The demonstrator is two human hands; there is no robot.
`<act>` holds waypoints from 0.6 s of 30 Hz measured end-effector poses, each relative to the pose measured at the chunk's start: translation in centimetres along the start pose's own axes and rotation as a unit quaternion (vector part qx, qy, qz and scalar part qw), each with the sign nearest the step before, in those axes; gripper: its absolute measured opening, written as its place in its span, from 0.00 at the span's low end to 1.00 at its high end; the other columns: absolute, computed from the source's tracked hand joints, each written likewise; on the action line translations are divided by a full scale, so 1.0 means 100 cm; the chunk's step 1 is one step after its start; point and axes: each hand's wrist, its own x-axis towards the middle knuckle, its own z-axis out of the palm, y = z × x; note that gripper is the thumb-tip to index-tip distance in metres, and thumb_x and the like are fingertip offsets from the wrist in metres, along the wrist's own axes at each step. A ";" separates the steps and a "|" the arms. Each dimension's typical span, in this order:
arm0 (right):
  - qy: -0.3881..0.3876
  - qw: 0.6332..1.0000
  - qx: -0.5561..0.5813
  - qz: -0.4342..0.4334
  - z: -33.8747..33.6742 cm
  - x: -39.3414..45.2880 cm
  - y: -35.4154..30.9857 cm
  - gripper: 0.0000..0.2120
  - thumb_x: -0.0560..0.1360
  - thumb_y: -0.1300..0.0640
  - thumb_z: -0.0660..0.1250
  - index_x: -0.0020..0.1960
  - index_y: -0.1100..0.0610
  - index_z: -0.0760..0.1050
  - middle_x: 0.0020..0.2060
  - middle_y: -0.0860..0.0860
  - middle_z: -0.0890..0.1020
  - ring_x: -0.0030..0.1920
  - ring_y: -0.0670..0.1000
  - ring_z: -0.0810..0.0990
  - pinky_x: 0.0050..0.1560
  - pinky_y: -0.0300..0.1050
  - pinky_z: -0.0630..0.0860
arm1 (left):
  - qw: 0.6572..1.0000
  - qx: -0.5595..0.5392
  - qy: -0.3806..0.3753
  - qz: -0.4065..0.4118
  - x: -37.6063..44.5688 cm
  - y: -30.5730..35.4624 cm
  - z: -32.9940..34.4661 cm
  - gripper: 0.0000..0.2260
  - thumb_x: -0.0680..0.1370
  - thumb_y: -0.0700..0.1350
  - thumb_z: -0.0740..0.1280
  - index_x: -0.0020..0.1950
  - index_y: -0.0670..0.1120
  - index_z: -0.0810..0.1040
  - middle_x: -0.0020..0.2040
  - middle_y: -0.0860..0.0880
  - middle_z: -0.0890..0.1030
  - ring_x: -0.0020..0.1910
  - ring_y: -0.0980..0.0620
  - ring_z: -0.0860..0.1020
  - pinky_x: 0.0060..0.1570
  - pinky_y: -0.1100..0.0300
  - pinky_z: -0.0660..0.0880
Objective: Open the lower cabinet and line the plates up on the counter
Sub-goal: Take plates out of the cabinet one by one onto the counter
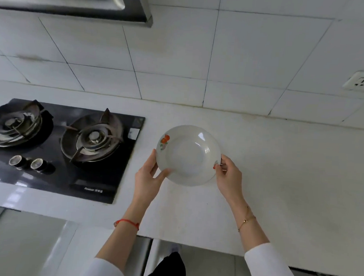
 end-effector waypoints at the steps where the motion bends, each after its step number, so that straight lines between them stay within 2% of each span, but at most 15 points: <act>1: 0.001 1.000 -0.001 0.007 0.008 0.011 -0.004 0.10 0.77 0.64 0.62 0.55 0.56 0.77 0.43 0.51 0.83 0.43 0.48 0.80 0.40 0.25 0.70 | 1.000 0.004 -0.006 0.000 0.015 -0.001 -0.003 0.30 0.74 0.40 0.73 0.75 0.49 0.67 0.68 0.53 0.76 0.67 0.57 0.75 0.67 0.54 0.72; 4: 0.008 1.000 0.002 0.030 0.028 0.041 -0.012 0.09 0.76 0.64 0.62 0.52 0.57 0.78 0.39 0.51 0.82 0.42 0.50 0.80 0.40 0.30 0.70 | 1.000 0.013 -0.004 -0.010 0.053 -0.005 -0.011 0.27 0.75 0.39 0.71 0.73 0.53 0.70 0.64 0.56 0.79 0.63 0.61 0.76 0.64 0.61 0.74; 7: 0.012 0.999 0.003 0.050 0.047 0.073 -0.018 0.10 0.75 0.65 0.62 0.52 0.57 0.78 0.39 0.49 0.81 0.42 0.49 0.78 0.40 0.33 0.70 | 1.000 0.021 -0.010 -0.010 0.089 -0.008 -0.015 0.23 0.75 0.38 0.69 0.66 0.60 0.74 0.53 0.63 0.83 0.55 0.68 0.79 0.51 0.74 0.74; 9: 0.017 0.998 0.004 0.066 0.060 0.093 -0.019 0.10 0.75 0.66 0.62 0.52 0.58 0.78 0.40 0.52 0.82 0.42 0.51 0.78 0.41 0.33 0.71 | 0.999 -0.003 -0.004 -0.032 0.112 -0.011 -0.015 0.24 0.75 0.36 0.70 0.61 0.63 0.75 0.48 0.67 0.83 0.51 0.70 0.79 0.48 0.74 0.73; 11: 0.014 0.997 0.005 0.082 0.072 0.114 -0.019 0.10 0.75 0.66 0.62 0.53 0.58 0.78 0.41 0.53 0.82 0.45 0.53 0.79 0.44 0.39 0.72 | 0.997 -0.052 0.010 -0.065 0.136 -0.018 -0.013 0.26 0.74 0.33 0.70 0.63 0.59 0.75 0.48 0.67 0.83 0.51 0.70 0.79 0.49 0.72 0.75; 14: 0.014 0.995 0.001 0.100 0.091 0.143 -0.017 0.12 0.75 0.67 0.62 0.56 0.59 0.78 0.44 0.54 0.83 0.47 0.53 0.80 0.49 0.41 0.73 | 0.987 -0.108 0.023 -0.117 0.171 -0.029 -0.011 0.29 0.73 0.30 0.71 0.72 0.44 0.70 0.58 0.56 0.81 0.54 0.62 0.79 0.47 0.73 0.76; 18: 0.020 0.992 0.000 0.121 0.110 0.174 -0.009 0.11 0.75 0.67 0.62 0.55 0.61 0.79 0.46 0.55 0.83 0.46 0.52 0.80 0.48 0.39 0.73 | 0.981 -0.126 0.021 -0.146 0.209 -0.044 -0.005 0.31 0.72 0.28 0.70 0.73 0.40 0.67 0.61 0.49 0.79 0.55 0.56 0.79 0.44 0.71 0.78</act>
